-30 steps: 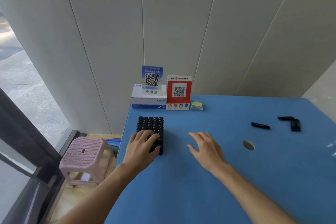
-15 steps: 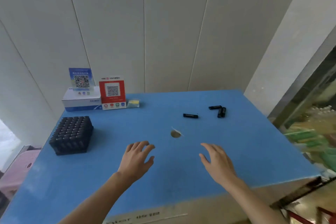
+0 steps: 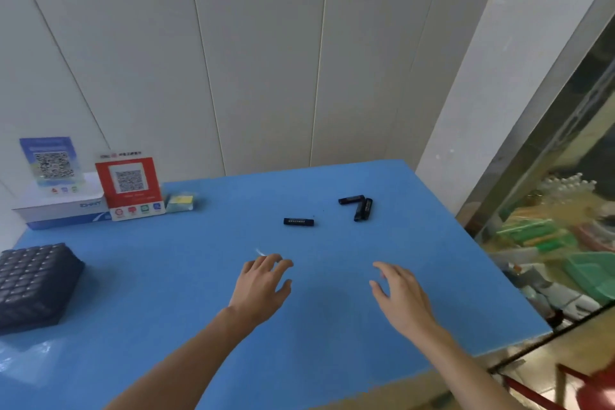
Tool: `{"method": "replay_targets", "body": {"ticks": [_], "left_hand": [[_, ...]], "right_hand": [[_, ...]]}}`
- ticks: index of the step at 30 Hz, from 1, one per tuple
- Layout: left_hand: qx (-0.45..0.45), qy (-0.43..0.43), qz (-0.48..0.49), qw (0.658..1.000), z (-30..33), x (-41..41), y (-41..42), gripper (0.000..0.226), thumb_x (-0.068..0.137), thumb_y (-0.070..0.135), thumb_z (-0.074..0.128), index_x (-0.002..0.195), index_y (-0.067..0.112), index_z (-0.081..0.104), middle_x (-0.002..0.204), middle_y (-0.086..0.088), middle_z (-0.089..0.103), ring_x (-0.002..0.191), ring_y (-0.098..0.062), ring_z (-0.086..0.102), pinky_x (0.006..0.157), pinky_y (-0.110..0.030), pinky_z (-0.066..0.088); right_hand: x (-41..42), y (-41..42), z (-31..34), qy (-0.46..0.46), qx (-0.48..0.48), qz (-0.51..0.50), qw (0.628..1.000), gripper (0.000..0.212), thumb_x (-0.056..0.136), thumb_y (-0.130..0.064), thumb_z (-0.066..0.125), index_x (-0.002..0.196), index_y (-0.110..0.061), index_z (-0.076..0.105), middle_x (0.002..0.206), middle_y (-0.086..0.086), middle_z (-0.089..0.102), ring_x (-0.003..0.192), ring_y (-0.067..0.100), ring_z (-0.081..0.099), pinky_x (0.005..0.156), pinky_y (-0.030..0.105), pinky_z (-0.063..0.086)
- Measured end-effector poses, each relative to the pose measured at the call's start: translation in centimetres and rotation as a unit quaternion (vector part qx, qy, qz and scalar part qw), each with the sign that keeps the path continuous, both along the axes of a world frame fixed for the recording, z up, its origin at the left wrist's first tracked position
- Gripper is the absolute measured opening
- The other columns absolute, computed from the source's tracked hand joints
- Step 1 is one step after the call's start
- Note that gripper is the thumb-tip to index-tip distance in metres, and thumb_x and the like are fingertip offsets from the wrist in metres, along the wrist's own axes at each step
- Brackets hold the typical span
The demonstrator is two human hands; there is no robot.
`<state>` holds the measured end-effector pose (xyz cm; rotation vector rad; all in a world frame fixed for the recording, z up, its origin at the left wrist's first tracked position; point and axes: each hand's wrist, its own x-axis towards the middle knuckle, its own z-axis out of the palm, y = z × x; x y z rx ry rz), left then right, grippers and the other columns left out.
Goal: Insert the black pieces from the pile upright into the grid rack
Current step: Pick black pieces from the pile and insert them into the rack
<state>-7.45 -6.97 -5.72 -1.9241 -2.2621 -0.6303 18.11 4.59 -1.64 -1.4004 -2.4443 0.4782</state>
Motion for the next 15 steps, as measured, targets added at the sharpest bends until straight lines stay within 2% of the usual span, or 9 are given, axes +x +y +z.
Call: {"method": "replay_targets", "body": {"ticks": [8,15], "left_hand": [[-0.01,-0.039,0.034,0.999,-1.2,-1.9,9.4,0.034,0.073,0.026,0.076,0.104,0.022,0.063,0.099,0.004,0.065,0.085,-0.021,0.063,0.075,-0.035,0.049],[-0.046,-0.073,0.078,0.993,-2.5,-3.8,13.6,0.032,0.074,0.019,0.071,0.106,0.021,0.063,0.102,0.004,0.064,0.088,-0.024,0.062,0.076,-0.036,0.047]], "right_hand": [[-2.7,9.9,-0.2,-0.032,-0.011,0.016,0.999,0.037,0.095,-0.032,0.048,0.129,-0.02,0.048,0.117,-0.002,0.056,0.114,0.017,0.047,0.085,0.027,0.041],[-5.2,16.3,-1.5,-0.075,-0.023,0.048,0.996,0.038,0.095,-0.033,0.046,0.132,-0.02,0.046,0.121,-0.002,0.055,0.116,0.016,0.046,0.089,0.028,0.043]]}}
